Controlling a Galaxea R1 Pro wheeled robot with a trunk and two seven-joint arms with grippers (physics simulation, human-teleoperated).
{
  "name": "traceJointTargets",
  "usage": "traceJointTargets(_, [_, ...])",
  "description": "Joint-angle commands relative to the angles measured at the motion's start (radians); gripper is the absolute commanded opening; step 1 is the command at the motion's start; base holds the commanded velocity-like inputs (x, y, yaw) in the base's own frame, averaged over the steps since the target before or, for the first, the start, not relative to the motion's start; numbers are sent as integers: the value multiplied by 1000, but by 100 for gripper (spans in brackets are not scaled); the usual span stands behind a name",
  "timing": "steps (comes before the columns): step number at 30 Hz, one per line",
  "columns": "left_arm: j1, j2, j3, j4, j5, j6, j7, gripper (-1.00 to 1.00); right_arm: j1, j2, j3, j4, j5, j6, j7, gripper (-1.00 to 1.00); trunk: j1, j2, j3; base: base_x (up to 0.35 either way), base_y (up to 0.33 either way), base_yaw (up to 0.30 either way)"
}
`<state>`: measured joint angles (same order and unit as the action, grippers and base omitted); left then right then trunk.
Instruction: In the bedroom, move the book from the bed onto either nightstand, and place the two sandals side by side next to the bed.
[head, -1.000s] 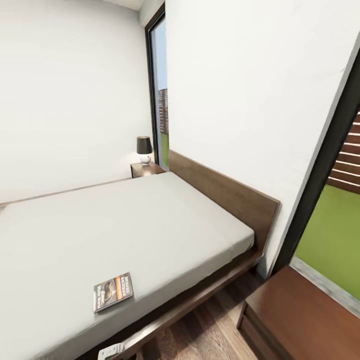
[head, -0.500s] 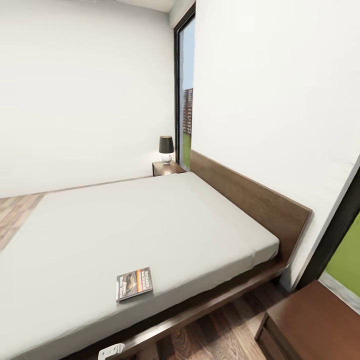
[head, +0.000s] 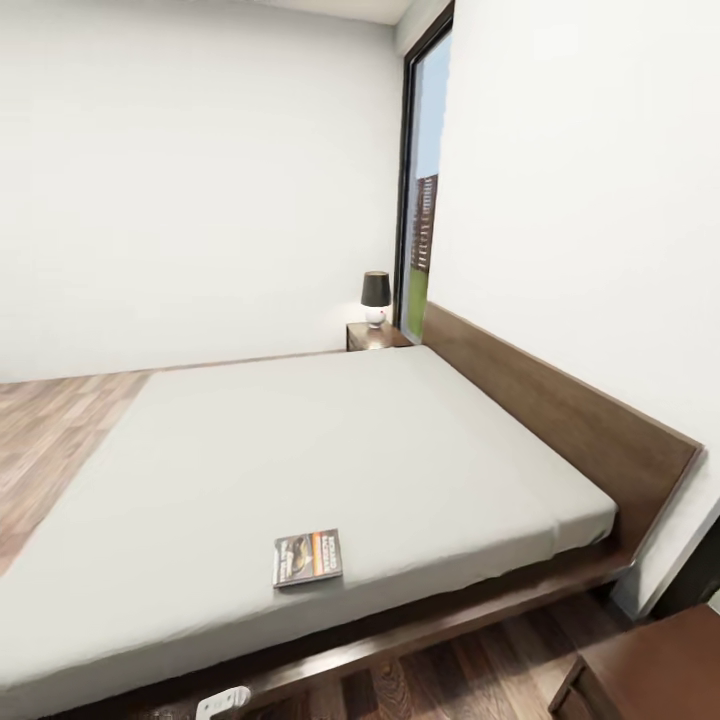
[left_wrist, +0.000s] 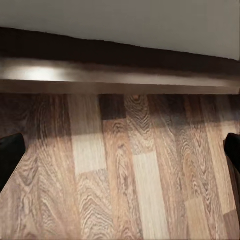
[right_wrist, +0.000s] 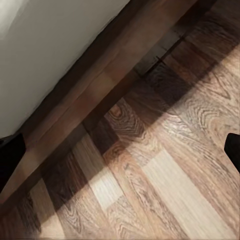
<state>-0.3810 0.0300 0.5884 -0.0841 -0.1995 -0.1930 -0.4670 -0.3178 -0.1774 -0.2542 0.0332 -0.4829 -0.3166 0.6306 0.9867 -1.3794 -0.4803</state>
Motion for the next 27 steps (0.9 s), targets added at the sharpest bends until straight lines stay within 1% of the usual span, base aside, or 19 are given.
traceJointTargets(1, [-1, 0, 8, 1, -11, -5, -2, 100, -1, -1, -8, 3, 3, -4, 6, 100, 0, -1, -1, 0, 0, 288])
traceJointTargets(27, [-1, -1, 8, 1, -11, -5, -2, 100, -1, -1, -7, 3, 3, -4, 7, 100, 0, -1, -1, 0, 0, 285])
